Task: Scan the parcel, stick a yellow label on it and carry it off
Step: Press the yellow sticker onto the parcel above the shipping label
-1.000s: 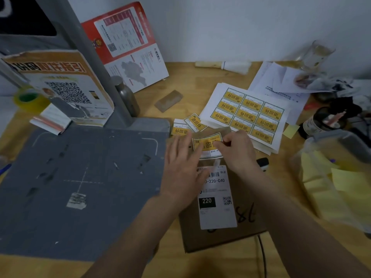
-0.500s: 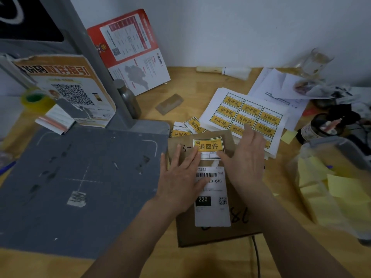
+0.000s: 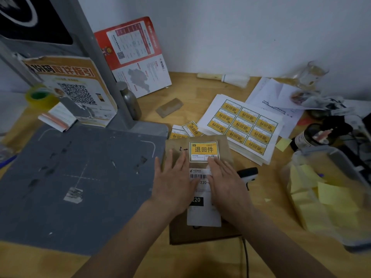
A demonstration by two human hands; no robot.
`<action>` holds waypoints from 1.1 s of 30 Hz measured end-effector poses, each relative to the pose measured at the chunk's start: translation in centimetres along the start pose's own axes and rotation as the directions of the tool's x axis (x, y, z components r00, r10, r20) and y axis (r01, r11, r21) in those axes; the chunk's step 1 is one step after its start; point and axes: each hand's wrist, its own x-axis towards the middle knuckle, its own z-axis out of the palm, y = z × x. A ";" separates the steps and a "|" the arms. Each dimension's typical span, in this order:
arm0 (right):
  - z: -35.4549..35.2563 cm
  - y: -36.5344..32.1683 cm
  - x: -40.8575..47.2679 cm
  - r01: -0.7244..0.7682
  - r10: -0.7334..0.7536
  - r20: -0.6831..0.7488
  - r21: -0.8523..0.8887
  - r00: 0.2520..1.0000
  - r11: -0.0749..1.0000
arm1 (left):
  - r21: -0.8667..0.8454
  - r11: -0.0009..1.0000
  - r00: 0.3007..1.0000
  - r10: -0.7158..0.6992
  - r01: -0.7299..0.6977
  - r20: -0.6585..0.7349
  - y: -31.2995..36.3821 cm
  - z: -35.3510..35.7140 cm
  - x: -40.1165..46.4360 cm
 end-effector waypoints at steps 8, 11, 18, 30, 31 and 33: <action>0.4 1.0 -0.6 0.030 -0.029 -0.044 0.025 0.999 0.999 | -0.025 0.973 0.974 0.227 -0.228 -0.017 0.6 0.7 3.2; -0.3 0.9 -0.5 0.056 -0.056 -0.058 -0.002 0.997 0.998 | -0.068 0.989 0.990 0.125 -0.129 -0.063 -0.4 0.8 4.6; -1.2 1.2 4.0 0.114 -0.109 0.139 -0.026 0.984 0.993 | -0.088 0.995 0.998 0.031 -0.035 -0.050 -0.2 1.5 4.9; -0.1 3.8 0.3 0.125 -0.099 0.143 -0.182 0.985 0.975 | -0.166 0.986 0.991 -0.055 0.035 -0.122 0.1 2.1 5.1; -0.1 4.0 -0.1 0.096 -0.076 0.131 -0.157 0.988 0.983 | -0.208 0.977 0.987 -0.081 0.051 -0.141 0.1 2.0 5.0; -0.4 4.0 -1.0 -0.026 0.027 0.090 -0.019 0.996 0.999 | -0.412 0.905 0.961 -0.199 0.106 -0.192 -0.1 1.8 4.3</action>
